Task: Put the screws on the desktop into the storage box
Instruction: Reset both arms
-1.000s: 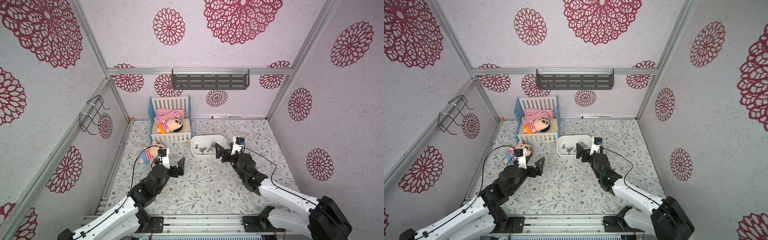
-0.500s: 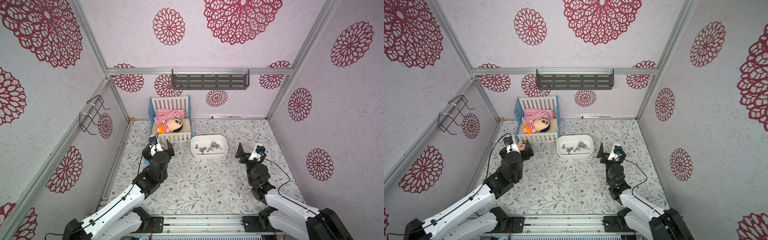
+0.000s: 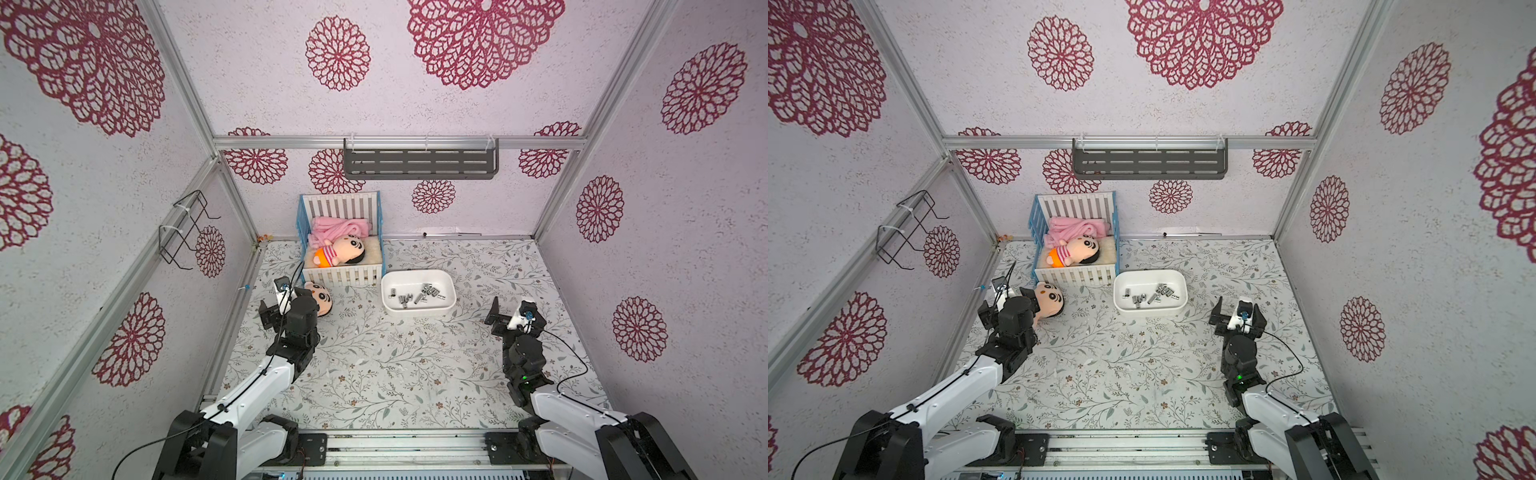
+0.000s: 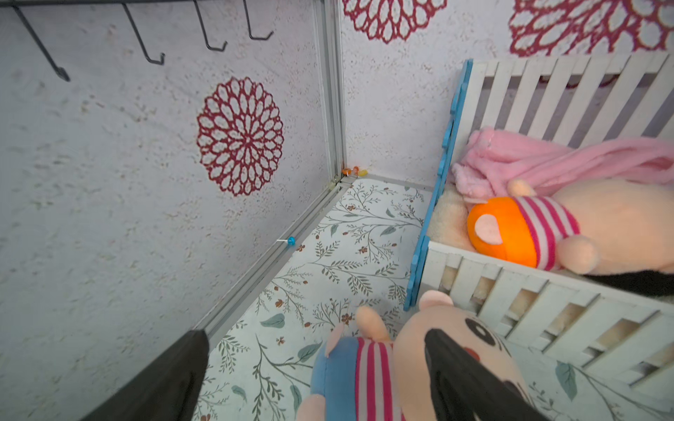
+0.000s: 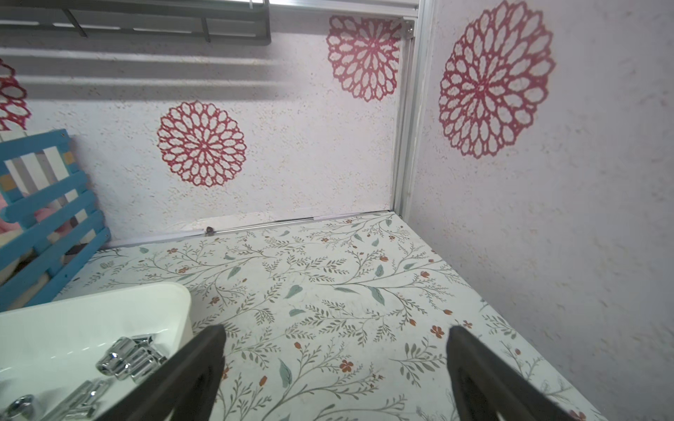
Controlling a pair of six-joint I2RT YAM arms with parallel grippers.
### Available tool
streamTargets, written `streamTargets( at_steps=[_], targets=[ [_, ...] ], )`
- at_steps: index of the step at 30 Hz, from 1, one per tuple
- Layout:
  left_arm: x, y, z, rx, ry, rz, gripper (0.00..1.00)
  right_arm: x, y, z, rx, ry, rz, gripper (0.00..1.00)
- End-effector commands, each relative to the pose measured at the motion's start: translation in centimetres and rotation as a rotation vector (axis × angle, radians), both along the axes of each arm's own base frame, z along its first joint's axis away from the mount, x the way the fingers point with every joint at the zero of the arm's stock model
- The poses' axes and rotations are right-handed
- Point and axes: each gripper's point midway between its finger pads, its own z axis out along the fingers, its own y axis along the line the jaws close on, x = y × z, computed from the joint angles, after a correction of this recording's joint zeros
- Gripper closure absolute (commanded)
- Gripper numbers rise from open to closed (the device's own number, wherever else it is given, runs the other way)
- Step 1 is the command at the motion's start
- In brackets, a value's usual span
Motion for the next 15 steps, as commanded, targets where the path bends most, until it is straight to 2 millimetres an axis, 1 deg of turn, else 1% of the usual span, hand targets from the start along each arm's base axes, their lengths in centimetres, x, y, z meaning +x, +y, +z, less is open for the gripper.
streamTargets(
  at_steps=[1,3,5,6,8,9,12,15],
  targets=[
    [0.8,0.3,-1.0,0.036,0.022,0.002,0.03,0.5,-0.1,1.0,-0.009,-0.045,0.010,0.01],
    [1.0,0.9,-2.2,0.048,0.043,0.021,0.03,0.9,0.1,0.1,-0.024,-0.021,0.022,0.01],
    [1.4,0.9,-3.7,0.047,0.057,-0.011,0.03,1.1,-0.4,-0.9,-0.030,0.000,-0.008,0.01],
    [1.5,0.9,-4.2,0.047,0.056,-0.027,0.03,1.2,-0.7,-0.9,-0.039,-0.002,-0.028,0.01],
    [1.7,0.7,-4.0,0.055,0.040,-0.061,0.03,1.8,0.0,-1.0,-0.054,0.010,0.014,0.01],
    [1.7,0.6,-4.0,0.046,0.026,-0.074,0.03,1.7,0.4,-0.8,-0.061,-0.005,0.036,0.01],
    [1.6,1.4,-3.4,0.000,-0.066,-0.107,0.03,1.1,0.3,-0.1,-0.068,-0.062,0.043,0.01],
    [2.6,1.5,-3.8,-0.038,-0.064,-0.187,0.03,1.9,0.7,0.0,-0.090,-0.059,0.064,0.01]
  ],
)
